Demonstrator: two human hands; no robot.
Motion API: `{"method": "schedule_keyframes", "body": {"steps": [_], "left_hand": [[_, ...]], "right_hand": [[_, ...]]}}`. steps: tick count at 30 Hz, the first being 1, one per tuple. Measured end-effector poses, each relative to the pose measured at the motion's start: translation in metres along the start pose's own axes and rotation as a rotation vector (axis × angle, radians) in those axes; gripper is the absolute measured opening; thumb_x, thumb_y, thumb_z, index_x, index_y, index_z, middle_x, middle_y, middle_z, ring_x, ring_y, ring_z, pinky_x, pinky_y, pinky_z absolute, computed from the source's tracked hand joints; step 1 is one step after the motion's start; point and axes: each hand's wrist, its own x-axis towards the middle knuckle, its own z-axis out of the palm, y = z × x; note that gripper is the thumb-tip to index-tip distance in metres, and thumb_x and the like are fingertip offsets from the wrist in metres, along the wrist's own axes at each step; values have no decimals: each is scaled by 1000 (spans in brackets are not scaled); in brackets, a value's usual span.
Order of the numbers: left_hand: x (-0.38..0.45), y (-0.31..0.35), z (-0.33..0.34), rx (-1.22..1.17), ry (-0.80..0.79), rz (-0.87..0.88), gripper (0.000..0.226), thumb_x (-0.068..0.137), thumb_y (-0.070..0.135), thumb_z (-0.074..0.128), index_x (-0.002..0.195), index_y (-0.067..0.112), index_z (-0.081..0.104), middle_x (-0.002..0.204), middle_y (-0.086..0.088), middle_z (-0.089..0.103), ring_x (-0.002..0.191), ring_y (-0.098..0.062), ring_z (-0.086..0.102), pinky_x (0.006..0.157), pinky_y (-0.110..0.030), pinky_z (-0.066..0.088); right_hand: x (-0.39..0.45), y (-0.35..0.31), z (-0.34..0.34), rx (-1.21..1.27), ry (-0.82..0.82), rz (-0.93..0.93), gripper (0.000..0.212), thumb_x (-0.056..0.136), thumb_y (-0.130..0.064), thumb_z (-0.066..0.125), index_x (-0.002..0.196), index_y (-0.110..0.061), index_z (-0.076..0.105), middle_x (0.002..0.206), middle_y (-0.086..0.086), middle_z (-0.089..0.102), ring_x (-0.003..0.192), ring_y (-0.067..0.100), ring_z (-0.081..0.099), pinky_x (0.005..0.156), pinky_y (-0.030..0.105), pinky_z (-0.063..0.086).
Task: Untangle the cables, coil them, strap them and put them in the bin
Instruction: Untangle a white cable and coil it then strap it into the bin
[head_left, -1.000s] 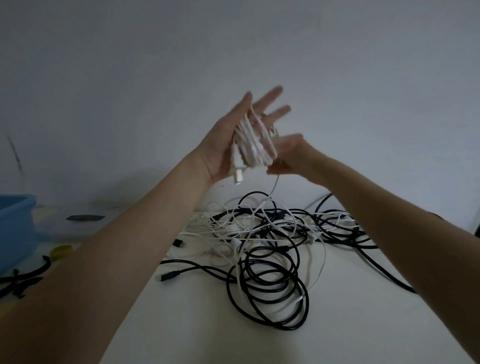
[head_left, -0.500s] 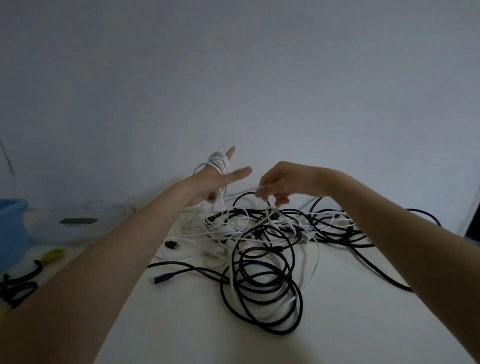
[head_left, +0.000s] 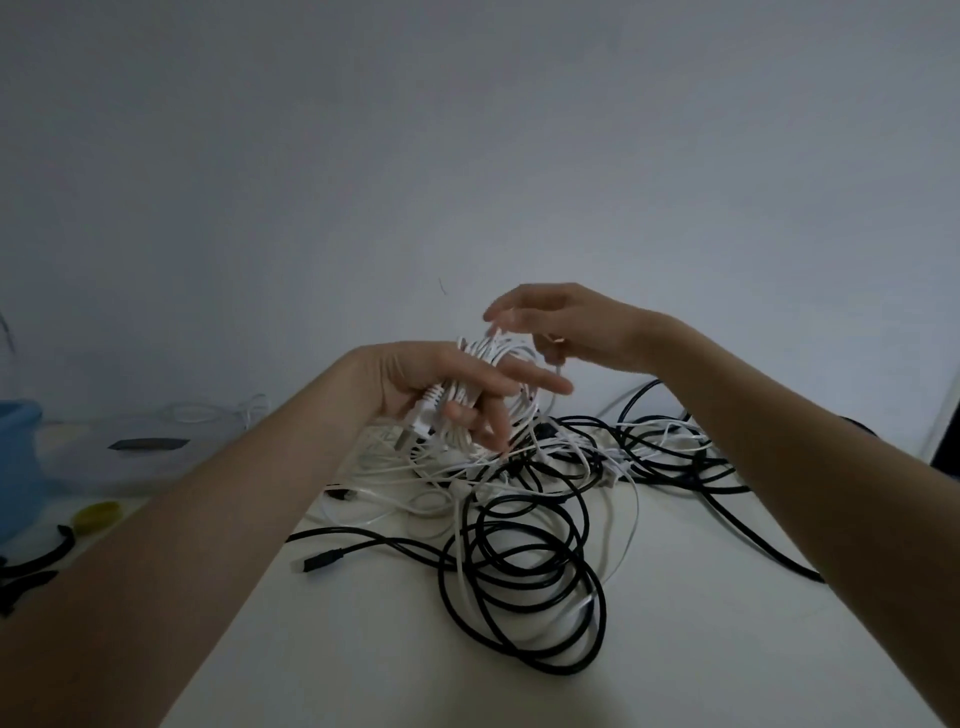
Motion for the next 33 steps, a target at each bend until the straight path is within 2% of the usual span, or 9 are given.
{"method": "schedule_keyframes", "body": {"steps": [2,5,10,16,21,24,28,31,33], "left_hand": [[-1,4,1,-34,-6,53,44,71,14,74,115,12,68,68,-12,72,35,0,51,63,-21,56],[1,7,4,-5,6,64,41,68,16,74,108,14,72,66,-10,72,34,0,51,59,-19,54],[3,2,-2,-3,101,100,40,59,25,82,97,13,76,62,-4,70,33,1,48,62,-19,55],[8,8,14,-102,384,221,24,77,15,54,61,8,70,36,3,49,27,0,42,55,-15,53],[27,5,21,-279,500,331,32,95,26,47,67,11,47,36,7,38,26,-2,32,55,-14,51],[28,2,27,-381,405,345,31,92,32,46,68,13,43,35,10,35,23,-3,29,39,-11,40],[23,13,32,-412,302,434,26,86,30,47,70,10,47,34,9,34,22,-3,30,31,-10,21],[25,29,32,-562,282,572,31,95,26,41,70,8,47,41,6,44,26,-2,36,31,-11,28],[27,40,31,-648,357,674,36,98,23,39,68,6,48,51,0,57,34,-5,50,38,-16,45]], "right_hand": [[0,3,9,172,-128,18,35,94,-42,44,117,-19,58,108,25,59,88,26,56,81,37,45],[0,-1,25,251,-147,60,56,89,-55,33,98,-6,59,87,18,63,80,24,61,75,27,52],[11,4,39,164,336,63,59,92,-50,44,47,-12,49,40,-4,51,45,11,49,65,28,41],[19,8,42,573,454,102,52,88,-50,54,50,-14,46,46,1,43,50,19,43,60,31,39],[32,17,34,563,716,103,45,91,-37,49,53,-14,39,50,6,37,49,19,34,54,31,28],[29,20,37,499,679,67,45,94,-35,45,54,-15,35,48,4,35,49,18,33,54,29,29],[21,8,24,720,244,62,46,86,-53,50,64,-12,48,58,5,44,52,20,43,51,25,37],[16,3,16,844,168,-19,42,95,-45,38,77,-12,58,62,3,60,53,13,57,52,19,47],[12,9,17,777,220,-22,37,99,-37,34,78,-14,54,54,-3,57,39,6,43,38,15,35]]}}
